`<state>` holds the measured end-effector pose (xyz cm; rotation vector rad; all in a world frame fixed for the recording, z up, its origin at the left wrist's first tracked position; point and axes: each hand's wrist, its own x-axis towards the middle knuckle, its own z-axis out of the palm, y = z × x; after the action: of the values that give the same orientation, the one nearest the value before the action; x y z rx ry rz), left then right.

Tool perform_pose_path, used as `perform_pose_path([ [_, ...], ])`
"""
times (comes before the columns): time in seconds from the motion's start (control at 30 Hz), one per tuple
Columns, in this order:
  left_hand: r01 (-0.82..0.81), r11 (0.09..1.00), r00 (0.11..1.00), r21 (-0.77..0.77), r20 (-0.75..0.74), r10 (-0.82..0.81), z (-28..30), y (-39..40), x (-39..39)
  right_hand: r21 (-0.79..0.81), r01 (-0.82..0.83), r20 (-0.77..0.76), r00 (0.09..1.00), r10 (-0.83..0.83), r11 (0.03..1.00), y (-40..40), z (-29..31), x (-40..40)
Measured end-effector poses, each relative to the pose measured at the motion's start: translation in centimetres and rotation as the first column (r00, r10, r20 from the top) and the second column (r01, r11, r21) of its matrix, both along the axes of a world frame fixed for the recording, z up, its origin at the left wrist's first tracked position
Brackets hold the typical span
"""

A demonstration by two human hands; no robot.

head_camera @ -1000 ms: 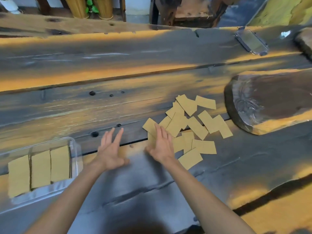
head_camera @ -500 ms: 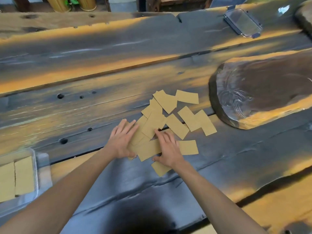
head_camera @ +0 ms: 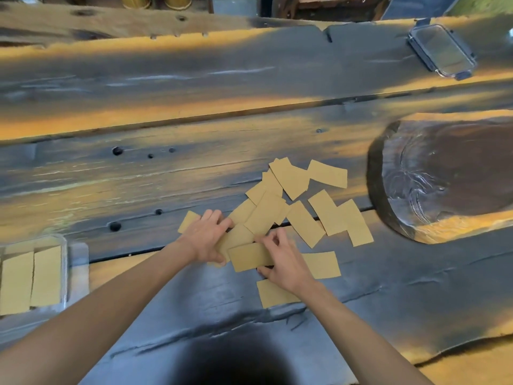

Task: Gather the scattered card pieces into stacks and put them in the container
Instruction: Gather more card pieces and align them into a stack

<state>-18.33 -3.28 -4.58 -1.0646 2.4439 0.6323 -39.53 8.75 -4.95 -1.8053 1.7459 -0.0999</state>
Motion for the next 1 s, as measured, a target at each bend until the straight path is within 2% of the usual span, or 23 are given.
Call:
perform_pose_path([
  [0.1,-0.006,0.984,1.000,0.178,-0.014,0.009,0.4,-0.6,0.5,0.051,-0.022,0.028,0.999,0.020,0.998,-0.3,0.0,0.3],
  [0.13,0.017,0.981,1.000,0.192,-0.003,-0.017,0.6,-0.9,0.7,0.062,-0.028,0.047,0.999,0.025,0.998,-0.4,-0.1,0.4],
  [0.23,0.100,0.991,0.992,0.091,0.066,-0.106,1.0,-1.7,1.0,0.091,-0.062,0.071,0.996,0.056,0.994,-1.0,0.0,1.2],
  [0.3,0.089,0.994,0.992,0.059,0.081,-0.094,1.1,-2.0,1.1,0.099,-0.091,0.036,0.995,0.088,0.991,-1.8,0.4,2.0],
  [0.43,-0.004,0.991,1.000,0.135,0.031,-0.001,0.9,-2.4,2.0,0.065,-0.179,-0.051,0.982,0.182,0.982,-3.5,0.9,3.9],
  [0.53,-0.081,0.969,0.996,0.232,-0.014,0.087,1.1,-2.5,3.4,0.136,-0.228,-0.121,0.962,0.245,0.964,-4.9,1.1,5.0],
  [0.63,-0.263,0.906,0.951,0.332,-0.071,0.302,1.1,-2.3,5.0,0.208,-0.245,-0.221,0.931,0.289,0.947,-6.4,1.4,5.8],
  [0.73,-0.459,0.753,0.809,0.471,-0.128,0.574,1.6,-1.7,6.7,0.161,-0.294,-0.368,0.868,0.334,0.942,-7.2,1.6,6.1],
  [0.83,-0.550,0.668,0.667,0.502,-0.218,0.713,3.0,-0.7,8.1,0.069,-0.352,-0.364,0.862,0.352,0.933,-6.5,1.2,5.8],
  [0.87,-0.576,0.624,0.596,0.528,-0.252,0.763,3.6,-0.3,8.4,0.055,-0.354,-0.327,0.877,0.352,0.934,-6.0,1.0,5.4],
  [0.93,-0.618,0.452,0.375,0.643,-0.264,0.889,4.6,0.7,8.9,0.088,-0.238,-0.148,0.957,0.249,0.967,-4.8,1.2,4.8],
  [0.97,-0.616,0.347,0.246,0.707,-0.246,0.938,4.8,1.2,9.2,0.151,-0.104,-0.001,0.994,0.105,0.983,-4.1,1.6,4.6],
  [1.0,-0.587,0.238,0.115,0.774,-0.211,0.971,4.8,1.6,9.3,0.234,0.055,0.163,0.982,-0.095,0.971,-3.6,2.2,4.6],
])
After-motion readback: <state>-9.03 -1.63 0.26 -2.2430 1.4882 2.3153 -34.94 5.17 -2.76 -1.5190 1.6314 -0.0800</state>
